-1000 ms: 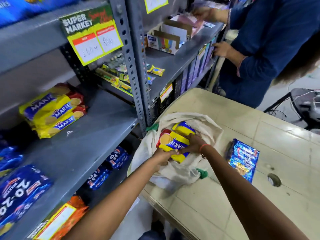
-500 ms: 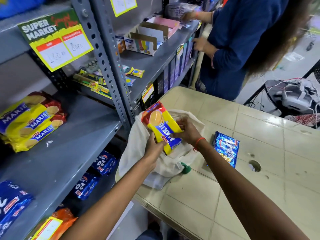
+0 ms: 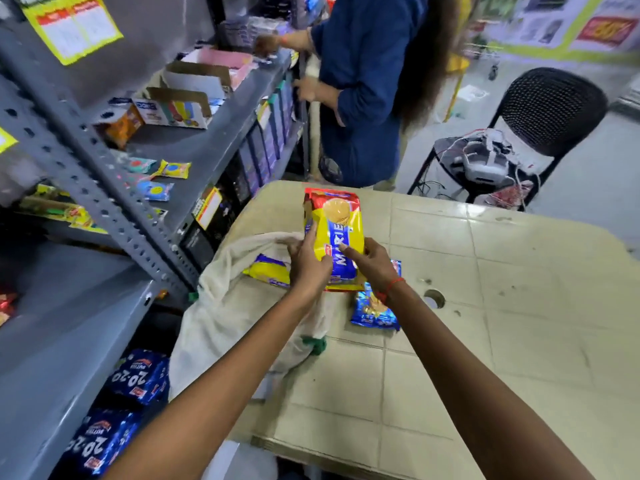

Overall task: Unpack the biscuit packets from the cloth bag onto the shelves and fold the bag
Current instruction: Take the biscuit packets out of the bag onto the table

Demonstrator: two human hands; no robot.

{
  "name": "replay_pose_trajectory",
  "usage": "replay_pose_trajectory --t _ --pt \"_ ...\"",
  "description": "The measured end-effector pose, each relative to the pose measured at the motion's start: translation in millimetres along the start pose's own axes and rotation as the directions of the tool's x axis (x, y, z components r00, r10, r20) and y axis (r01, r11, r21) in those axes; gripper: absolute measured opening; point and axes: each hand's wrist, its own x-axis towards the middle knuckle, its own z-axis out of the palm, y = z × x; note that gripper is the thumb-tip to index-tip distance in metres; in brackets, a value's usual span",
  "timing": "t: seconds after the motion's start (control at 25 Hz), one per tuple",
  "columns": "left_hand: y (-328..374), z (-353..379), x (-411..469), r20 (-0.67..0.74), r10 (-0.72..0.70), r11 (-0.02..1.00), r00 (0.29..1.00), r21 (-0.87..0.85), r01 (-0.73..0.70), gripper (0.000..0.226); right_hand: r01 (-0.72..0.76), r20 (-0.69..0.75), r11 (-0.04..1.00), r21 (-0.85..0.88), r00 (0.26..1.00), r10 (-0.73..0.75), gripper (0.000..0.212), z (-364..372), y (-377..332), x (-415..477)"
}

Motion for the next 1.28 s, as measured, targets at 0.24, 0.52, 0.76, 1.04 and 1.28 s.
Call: replay_pose_trajectory --t 0.24,0.52,0.76,1.04,1.28 --pt "11 114 -13 0.443 -0.029 0.999 0.896 -0.011 0.038 0.071 -0.188 -0.274 0.975 -0.120 0.950 0.150 0.043 -117 61 -8" --pt "-4 208 -14 0.747 -0.136 0.975 0.651 -0.017 0.223 0.077 -0.344 -0.380 0.934 -0.093 0.880 0.286 0.045 -194 121 -12" --pt "-20 222 -15 0.745 -0.145 0.969 0.651 -0.024 0.244 0.084 -0.415 -0.336 0.873 -0.256 0.885 0.322 0.046 -198 125 -11" --pt "-28 141 -13 0.364 -0.085 0.980 0.928 -0.136 0.144 0.041 -0.119 -0.368 0.847 -0.518 0.925 -0.095 0.042 -101 66 -7" --pt "-80 1 0 -0.187 -0.029 0.994 0.982 0.099 0.048 0.018 0.141 0.079 0.862 -0.487 0.990 -0.117 0.026 50 36 -5"
